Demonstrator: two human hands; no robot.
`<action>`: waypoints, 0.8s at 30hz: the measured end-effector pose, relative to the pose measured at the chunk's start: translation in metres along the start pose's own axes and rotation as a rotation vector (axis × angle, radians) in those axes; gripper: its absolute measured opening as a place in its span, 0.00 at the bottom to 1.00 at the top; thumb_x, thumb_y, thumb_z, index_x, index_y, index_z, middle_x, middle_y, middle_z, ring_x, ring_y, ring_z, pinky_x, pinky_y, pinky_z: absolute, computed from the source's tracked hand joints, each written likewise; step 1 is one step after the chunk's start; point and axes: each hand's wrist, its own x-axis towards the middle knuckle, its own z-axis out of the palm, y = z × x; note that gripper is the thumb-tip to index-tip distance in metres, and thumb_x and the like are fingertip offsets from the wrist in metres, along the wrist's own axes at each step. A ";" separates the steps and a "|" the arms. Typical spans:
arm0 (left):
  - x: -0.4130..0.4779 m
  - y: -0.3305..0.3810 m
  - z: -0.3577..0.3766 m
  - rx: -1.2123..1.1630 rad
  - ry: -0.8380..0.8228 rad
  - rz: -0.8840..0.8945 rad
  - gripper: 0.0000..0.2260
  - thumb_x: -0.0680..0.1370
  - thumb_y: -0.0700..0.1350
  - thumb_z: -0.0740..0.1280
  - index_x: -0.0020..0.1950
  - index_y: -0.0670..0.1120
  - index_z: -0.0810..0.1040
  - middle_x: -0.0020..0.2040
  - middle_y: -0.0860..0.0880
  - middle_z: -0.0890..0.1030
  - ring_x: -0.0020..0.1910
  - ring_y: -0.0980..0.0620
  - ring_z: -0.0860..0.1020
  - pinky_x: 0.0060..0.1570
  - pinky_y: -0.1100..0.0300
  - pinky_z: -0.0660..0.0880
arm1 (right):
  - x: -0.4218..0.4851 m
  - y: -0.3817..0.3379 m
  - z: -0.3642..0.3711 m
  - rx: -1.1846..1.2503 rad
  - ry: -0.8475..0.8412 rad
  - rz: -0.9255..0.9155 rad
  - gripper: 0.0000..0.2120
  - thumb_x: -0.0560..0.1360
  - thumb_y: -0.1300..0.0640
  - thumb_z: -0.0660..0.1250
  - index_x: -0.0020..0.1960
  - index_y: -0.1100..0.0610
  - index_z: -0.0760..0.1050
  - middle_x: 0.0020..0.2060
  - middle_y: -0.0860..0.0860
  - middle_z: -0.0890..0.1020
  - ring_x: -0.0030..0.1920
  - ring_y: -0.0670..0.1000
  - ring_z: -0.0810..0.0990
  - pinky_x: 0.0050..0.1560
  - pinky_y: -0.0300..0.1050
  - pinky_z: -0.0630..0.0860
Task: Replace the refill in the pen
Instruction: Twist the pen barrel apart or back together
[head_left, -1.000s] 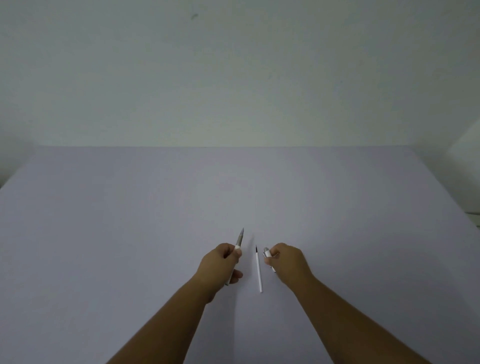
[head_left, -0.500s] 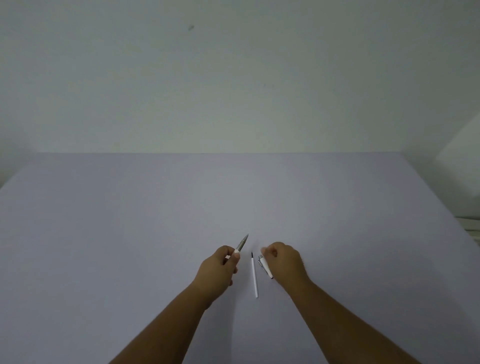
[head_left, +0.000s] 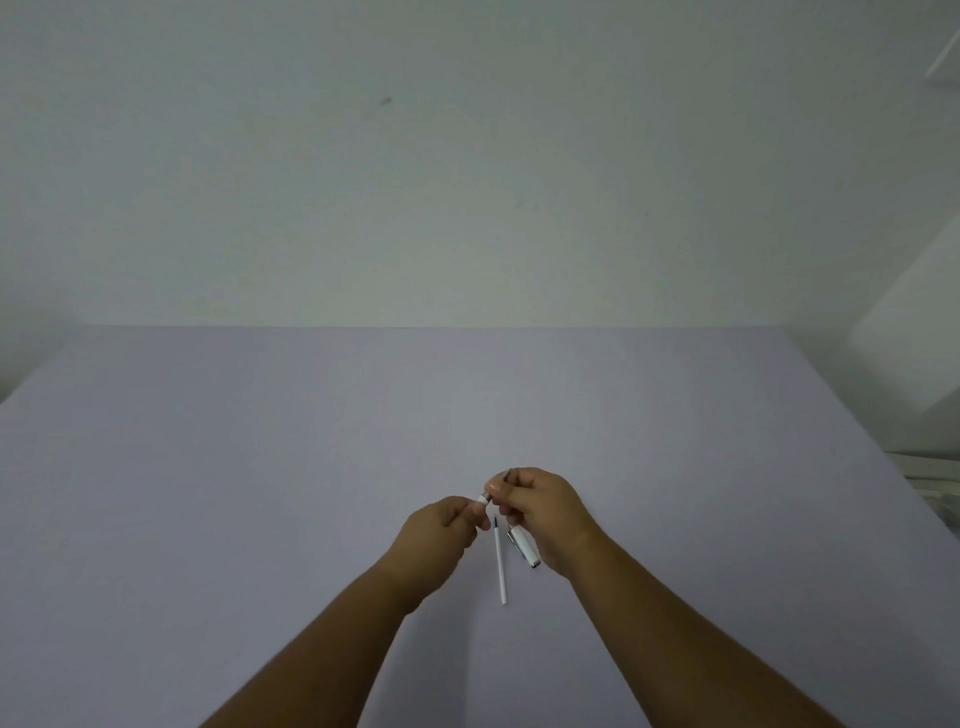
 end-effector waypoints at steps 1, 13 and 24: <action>-0.002 0.001 -0.002 -0.034 -0.012 -0.012 0.14 0.80 0.53 0.56 0.39 0.54 0.78 0.35 0.52 0.74 0.33 0.55 0.70 0.36 0.64 0.69 | -0.001 -0.002 0.000 0.005 -0.018 -0.008 0.07 0.74 0.59 0.67 0.39 0.54 0.81 0.34 0.49 0.80 0.35 0.46 0.75 0.39 0.40 0.74; -0.015 0.015 -0.012 0.256 0.028 0.116 0.13 0.81 0.52 0.57 0.43 0.51 0.78 0.37 0.51 0.76 0.36 0.52 0.72 0.37 0.63 0.69 | -0.005 -0.009 -0.007 0.114 -0.098 0.027 0.05 0.73 0.64 0.68 0.43 0.56 0.81 0.37 0.52 0.82 0.39 0.49 0.80 0.39 0.38 0.78; -0.024 0.022 -0.008 0.350 0.065 0.177 0.14 0.81 0.51 0.56 0.47 0.48 0.79 0.32 0.55 0.72 0.31 0.58 0.69 0.32 0.66 0.65 | -0.014 -0.012 -0.011 0.193 -0.089 0.062 0.04 0.73 0.65 0.68 0.44 0.59 0.81 0.39 0.54 0.82 0.40 0.50 0.81 0.41 0.39 0.79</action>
